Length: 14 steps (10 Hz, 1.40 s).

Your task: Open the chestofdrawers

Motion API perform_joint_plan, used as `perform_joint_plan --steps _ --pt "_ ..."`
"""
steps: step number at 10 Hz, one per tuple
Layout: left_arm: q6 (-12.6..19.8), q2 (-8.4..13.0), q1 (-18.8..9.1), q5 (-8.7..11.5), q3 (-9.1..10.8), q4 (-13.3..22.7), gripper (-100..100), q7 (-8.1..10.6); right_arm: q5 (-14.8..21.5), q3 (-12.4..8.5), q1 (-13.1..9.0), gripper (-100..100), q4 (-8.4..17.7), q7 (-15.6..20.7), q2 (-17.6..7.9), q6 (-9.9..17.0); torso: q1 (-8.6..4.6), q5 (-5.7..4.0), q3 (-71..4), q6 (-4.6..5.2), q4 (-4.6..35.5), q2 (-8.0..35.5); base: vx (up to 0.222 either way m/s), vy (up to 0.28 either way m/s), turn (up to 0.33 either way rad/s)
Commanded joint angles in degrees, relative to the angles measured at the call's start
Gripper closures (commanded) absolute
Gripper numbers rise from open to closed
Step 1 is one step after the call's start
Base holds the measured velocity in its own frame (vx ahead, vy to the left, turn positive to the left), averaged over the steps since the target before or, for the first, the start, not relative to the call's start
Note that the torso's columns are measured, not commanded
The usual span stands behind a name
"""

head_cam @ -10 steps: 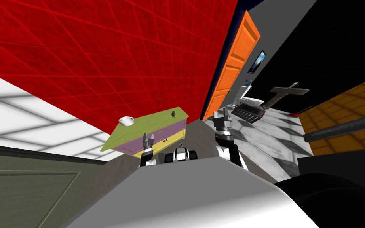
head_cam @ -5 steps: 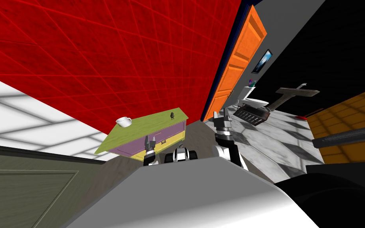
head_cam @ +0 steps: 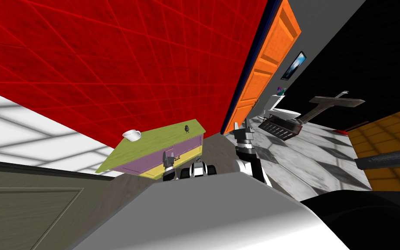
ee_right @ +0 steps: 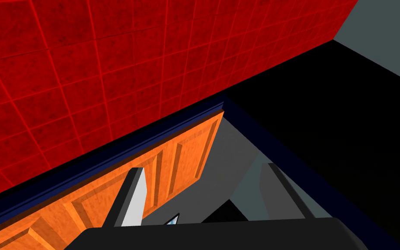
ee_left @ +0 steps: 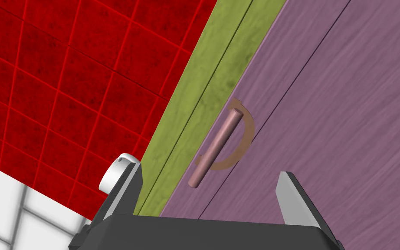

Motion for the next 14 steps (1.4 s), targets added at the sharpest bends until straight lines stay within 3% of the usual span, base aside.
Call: perform_joint_plan --steps 1,4,5,6,8,9,11,12,13,14 --pt "-0.4 -1.4 -0.6 0.2 0.12 1.6 -100 0.04 0.0 0.0 0.0 0 0.0 0.0 0.0 0.0 -0.03 0.00 0.0 0.01 0.0 0.0 0.025 -0.022 0.007" --pt "3.2 -1.6 -3.2 0.3 0.74 0.3 -100 -1.03 0.0 0.0 0.0 0 0.0 0.0 0.0 0.0 0.04 0.01 0.0 0.00 0.0 0.0 0.005 0.013 0.037" --pt "2.4 -1.7 -2.4 0.2 0.53 0.3 -100 -0.86 0.0 0.0 0.0 0 0.0 0.0 0.0 0.0 -0.02 0.00 0.0 0.00 0.0 -0.1 0.002 0.010 0.002" --pt "0.7 -1.5 -1.5 0.3 0.33 1.3 100 -0.30 0.0 0.0 0.0 0 0.0 0.0 0.0 0.0 -0.09 -0.02 0.0 0.00 0.0 -0.1 -0.002 -0.006 -0.063" --pt "0.7 -1.7 -1.2 0.2 0.24 1.2 100 -0.37 0.0 0.0 0.0 0 0.0 0.0 0.0 0.0 -0.13 -0.04 0.0 0.00 0.0 -0.1 -0.002 -0.010 -0.025" --pt "0.5 0.4 -1.2 0.2 0.23 1.3 -100 -0.30 0.0 0.0 0.0 0 0.0 0.0 0.0 0.0 -0.07 -0.02 0.0 0.00 0.0 -0.1 0.000 0.000 0.000" --pt "0.6 3.2 -1.2 0.2 0.24 1.4 -100 -0.35 0.0 0.0 0.0 0 0.0 0.0 0.0 0.0 -0.02 0.00 -0.1 0.00 0.0 -0.1 0.000 0.000 0.000" --pt "0.6 3.2 -1.2 0.2 0.24 1.4 -100 -0.35 0.0 0.0 0.0 0 0.0 0.0 0.0 0.0 -0.02 -0.04 0.0 -0.03 0.0 -0.1 0.000 0.000 0.000" --pt "0.9 5.4 -1.2 0.2 0.26 1.5 -100 -0.41 0.0 0.0 0.0 0 0.0 0.0 0.0 0.0 -0.03 -0.02 0.0 -0.01 0.0 -0.1 0.000 0.000 0.000" --pt "1.0 6.3 -1.3 0.2 0.28 1.5 -100 -0.45 0.0 0.0 0.0 0 0.0 0.0 0.0 0.0 -0.04 -0.02 0.0 -0.01 0.0 -0.1 0.000 0.000 0.000"
